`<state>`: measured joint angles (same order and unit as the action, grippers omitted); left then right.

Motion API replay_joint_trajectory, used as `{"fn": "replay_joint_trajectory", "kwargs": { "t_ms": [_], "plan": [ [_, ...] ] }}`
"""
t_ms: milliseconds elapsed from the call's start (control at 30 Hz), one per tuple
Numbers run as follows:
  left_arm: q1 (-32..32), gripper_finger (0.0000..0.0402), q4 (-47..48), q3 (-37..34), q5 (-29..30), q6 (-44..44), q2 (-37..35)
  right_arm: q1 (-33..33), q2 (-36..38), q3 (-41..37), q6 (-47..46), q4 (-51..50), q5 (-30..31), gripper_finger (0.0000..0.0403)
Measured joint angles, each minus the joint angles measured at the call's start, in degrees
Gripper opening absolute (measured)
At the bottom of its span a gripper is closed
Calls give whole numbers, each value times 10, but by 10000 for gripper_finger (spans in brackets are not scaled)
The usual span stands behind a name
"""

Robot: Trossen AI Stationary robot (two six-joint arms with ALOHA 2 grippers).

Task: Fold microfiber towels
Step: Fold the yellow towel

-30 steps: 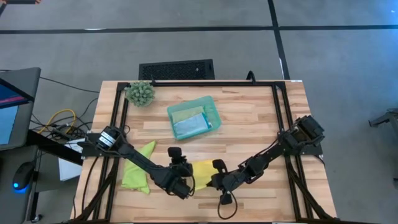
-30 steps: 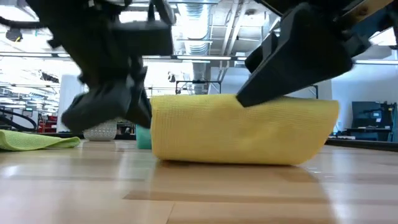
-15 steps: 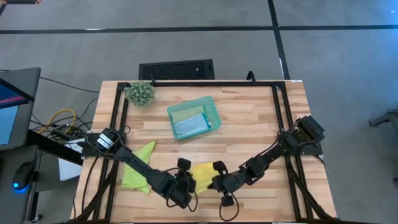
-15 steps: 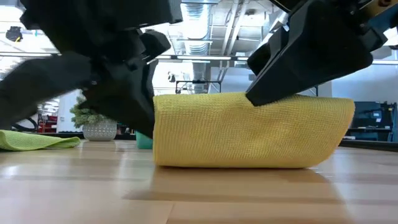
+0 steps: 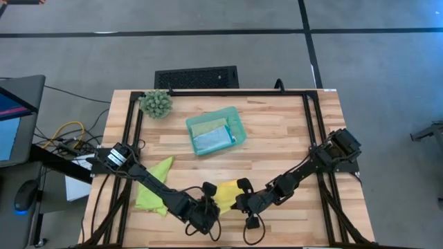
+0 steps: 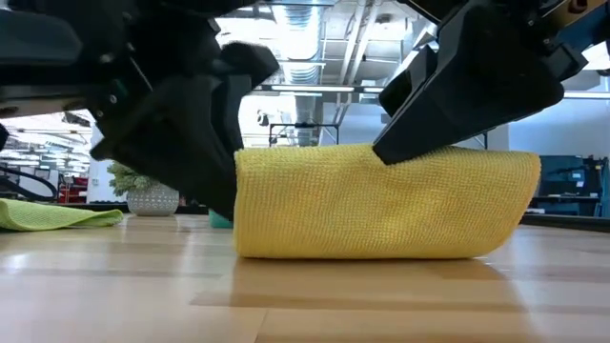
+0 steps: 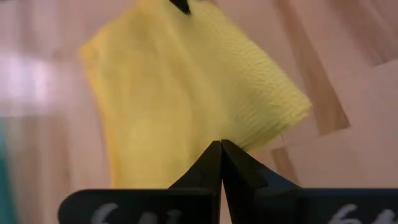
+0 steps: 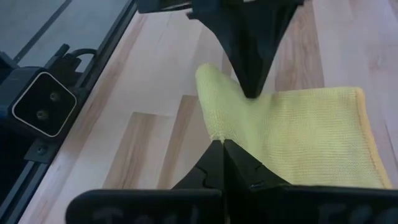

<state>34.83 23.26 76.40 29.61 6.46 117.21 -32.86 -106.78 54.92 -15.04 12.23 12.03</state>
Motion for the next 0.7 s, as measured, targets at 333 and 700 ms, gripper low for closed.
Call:
{"fn": "replay_joint_trajectory", "kwargs": {
  "t_ms": [333,700],
  "plan": [
    [-11,0,-52,-41,-50,-16,0,-1,0,1,-3,-5,-3,13],
    [3,0,-79,-21,-81,-49,-1,-12,20,2,-30,-24,-57,12]
  ]
}}
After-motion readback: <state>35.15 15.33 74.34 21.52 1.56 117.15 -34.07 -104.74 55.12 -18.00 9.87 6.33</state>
